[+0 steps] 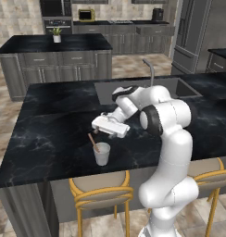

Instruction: Take a straw from the drawer in front and place it inside the glass cup on the dining counter.

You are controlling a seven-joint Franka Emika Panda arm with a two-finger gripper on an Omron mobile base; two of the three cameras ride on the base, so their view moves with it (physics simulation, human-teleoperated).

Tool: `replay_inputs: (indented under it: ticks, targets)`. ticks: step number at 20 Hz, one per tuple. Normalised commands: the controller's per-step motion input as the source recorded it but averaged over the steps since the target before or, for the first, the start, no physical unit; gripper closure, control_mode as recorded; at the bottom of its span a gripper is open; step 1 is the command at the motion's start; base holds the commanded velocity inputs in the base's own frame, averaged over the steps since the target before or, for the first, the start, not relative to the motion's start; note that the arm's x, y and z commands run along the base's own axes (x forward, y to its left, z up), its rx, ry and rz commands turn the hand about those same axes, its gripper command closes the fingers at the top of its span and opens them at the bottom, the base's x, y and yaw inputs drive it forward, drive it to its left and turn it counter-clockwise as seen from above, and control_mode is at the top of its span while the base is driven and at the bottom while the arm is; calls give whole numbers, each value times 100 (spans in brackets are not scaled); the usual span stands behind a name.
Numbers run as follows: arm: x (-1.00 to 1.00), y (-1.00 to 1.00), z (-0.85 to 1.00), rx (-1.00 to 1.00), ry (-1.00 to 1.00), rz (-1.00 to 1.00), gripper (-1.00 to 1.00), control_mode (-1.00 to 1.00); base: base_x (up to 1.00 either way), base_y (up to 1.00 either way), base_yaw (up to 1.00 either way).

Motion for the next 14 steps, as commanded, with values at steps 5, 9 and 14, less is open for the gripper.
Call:
replay_inputs:
  ticks: [5,9,14]
  targets:
    - [0,-3,0,-2,-24,-2,-100,-100,0,0,0]
    - [0,-9,8,-12,-48,-10,-100,-100,0,0,0]
    - [-2,-25,27,-19,-49,-15,-100,-100,0,0,0]
